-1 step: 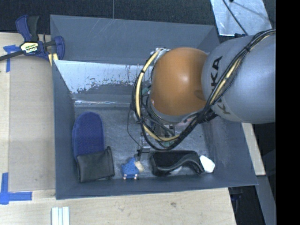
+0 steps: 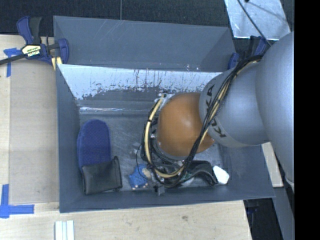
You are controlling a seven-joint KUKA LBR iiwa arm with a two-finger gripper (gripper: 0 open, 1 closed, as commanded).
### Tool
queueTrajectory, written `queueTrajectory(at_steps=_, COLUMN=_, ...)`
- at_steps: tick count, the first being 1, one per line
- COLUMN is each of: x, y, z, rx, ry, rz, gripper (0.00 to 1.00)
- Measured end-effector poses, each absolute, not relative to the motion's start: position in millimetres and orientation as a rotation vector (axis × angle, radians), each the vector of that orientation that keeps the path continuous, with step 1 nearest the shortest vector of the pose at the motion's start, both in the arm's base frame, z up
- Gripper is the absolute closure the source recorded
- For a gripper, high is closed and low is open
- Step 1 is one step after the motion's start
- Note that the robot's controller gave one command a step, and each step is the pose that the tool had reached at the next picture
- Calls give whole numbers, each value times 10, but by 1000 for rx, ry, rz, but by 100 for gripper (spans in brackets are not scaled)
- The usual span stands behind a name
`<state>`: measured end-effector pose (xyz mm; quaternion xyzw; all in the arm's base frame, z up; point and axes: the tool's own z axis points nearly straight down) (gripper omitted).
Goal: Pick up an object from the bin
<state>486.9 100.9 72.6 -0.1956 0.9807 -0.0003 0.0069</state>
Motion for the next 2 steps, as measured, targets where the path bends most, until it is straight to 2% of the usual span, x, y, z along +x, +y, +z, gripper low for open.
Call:
queueTrajectory(at_steps=1, x=4861, y=1017, z=730, rx=-609, ry=3070, rz=1, gripper=100)
queueTrajectory(at_steps=2, x=5065, y=1034, z=2185, rx=-586, ry=3074, rz=0, gripper=100)
